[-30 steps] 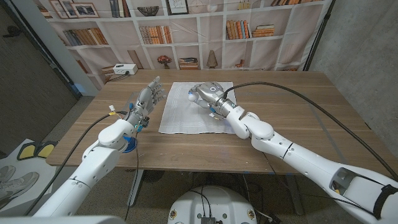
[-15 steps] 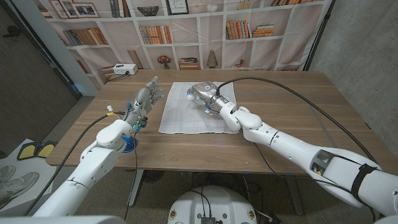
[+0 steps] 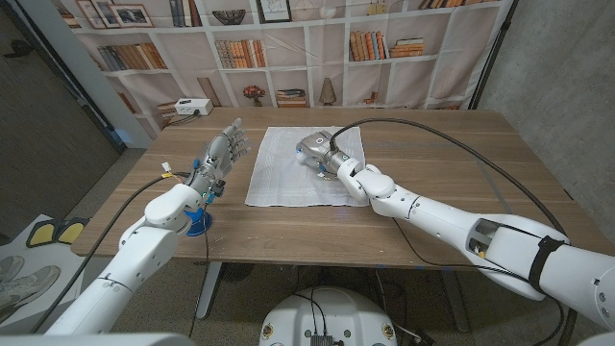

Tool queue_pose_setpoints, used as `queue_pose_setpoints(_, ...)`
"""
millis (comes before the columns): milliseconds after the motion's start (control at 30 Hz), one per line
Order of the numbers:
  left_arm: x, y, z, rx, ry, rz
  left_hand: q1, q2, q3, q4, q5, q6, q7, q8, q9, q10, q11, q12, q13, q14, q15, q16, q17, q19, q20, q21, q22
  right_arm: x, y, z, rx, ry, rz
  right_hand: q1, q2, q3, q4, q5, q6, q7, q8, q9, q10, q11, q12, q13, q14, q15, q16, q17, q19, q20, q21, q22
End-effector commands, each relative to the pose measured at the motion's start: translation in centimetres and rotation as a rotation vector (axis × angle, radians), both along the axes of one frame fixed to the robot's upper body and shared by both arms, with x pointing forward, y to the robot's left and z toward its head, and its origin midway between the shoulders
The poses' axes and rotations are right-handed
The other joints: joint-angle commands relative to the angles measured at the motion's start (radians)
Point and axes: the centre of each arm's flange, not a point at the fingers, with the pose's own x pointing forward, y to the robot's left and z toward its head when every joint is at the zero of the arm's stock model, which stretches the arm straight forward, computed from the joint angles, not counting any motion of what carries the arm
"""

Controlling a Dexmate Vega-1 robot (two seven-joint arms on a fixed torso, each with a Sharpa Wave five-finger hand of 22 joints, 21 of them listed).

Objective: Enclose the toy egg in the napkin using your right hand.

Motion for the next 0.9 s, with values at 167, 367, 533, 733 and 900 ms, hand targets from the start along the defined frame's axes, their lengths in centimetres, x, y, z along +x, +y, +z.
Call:
queue_pose_setpoints(167,0.4,0.6,0.1,-0.001,0.005,-0.022,-0.008,0.004,0.002,0.007,0.004,-0.018,0.003,-0.001,0.003,-0.002,0.006,0.002,0.002,-0.005,0.001,0.000,0.001,-0.007,0.004,-0.004,0.000,1.1,-1.6,-0.8,-0.081,0.006,-0.143,0.041,0.080,-0.002,0.007,0.000,0.230,-0.004,-0.014,-0.002,0.255,-0.031,-0.034,0.173,-0.036,-0.058,-0.061,-0.021,-0.015,-0.048,0.021,-0.005)
queue_pose_setpoints(367,0.4,0.6,0.1,0.001,0.004,-0.022,-0.008,0.004,0.002,0.007,0.004,-0.016,0.004,-0.001,0.003,-0.001,0.005,0.002,0.003,-0.005,0.002,0.000,0.001,-0.006,0.004,-0.004,0.000,0.6,-1.8,-0.6,-0.089,0.022,-0.169,0.050,0.064,-0.013,0.002,-0.003,0.078,-0.059,-0.127,-0.045,0.081,-0.058,-0.146,0.114,-0.111,-0.061,-0.187,-0.079,-0.046,-0.047,0.047,-0.030)
queue_pose_setpoints(533,0.5,0.4,0.0,-0.002,0.007,-0.025,-0.008,0.004,0.002,0.008,0.004,-0.016,0.005,-0.001,0.003,-0.001,0.006,0.002,0.003,-0.004,0.002,0.000,0.001,-0.007,0.004,-0.004,0.000,0.2,-2.1,-0.6,-0.083,0.029,-0.165,0.047,0.059,-0.020,0.004,-0.004,-0.020,-0.091,-0.172,-0.068,0.014,-0.061,-0.205,0.090,-0.136,-0.061,-0.244,-0.111,-0.062,-0.042,0.060,-0.044)
queue_pose_setpoints(733,0.5,0.3,0.0,-0.002,0.004,-0.026,-0.008,0.004,0.002,0.008,0.005,-0.015,0.006,0.000,0.003,-0.001,0.004,0.002,0.003,-0.004,0.002,0.000,0.001,-0.007,0.004,-0.004,0.000,-0.4,-2.6,-0.5,-0.083,0.050,-0.173,0.016,0.033,-0.050,0.017,-0.004,-0.169,-0.104,-0.192,-0.086,-0.029,-0.066,-0.257,0.068,-0.139,-0.060,-0.291,-0.145,-0.071,-0.028,0.073,-0.061)
queue_pose_setpoints(900,0.5,0.0,0.1,0.001,0.002,-0.032,-0.008,0.005,0.002,0.009,0.005,-0.015,0.005,-0.001,0.003,0.001,0.004,0.003,0.003,-0.004,0.002,0.000,0.001,-0.006,0.004,-0.004,0.000,-1.1,-3.1,-0.4,-0.068,0.081,-0.189,-0.021,0.019,-0.078,0.036,0.001,-0.338,-0.116,-0.196,-0.095,-0.079,-0.061,-0.302,0.053,-0.131,-0.056,-0.318,-0.165,-0.072,-0.017,0.083,-0.072)
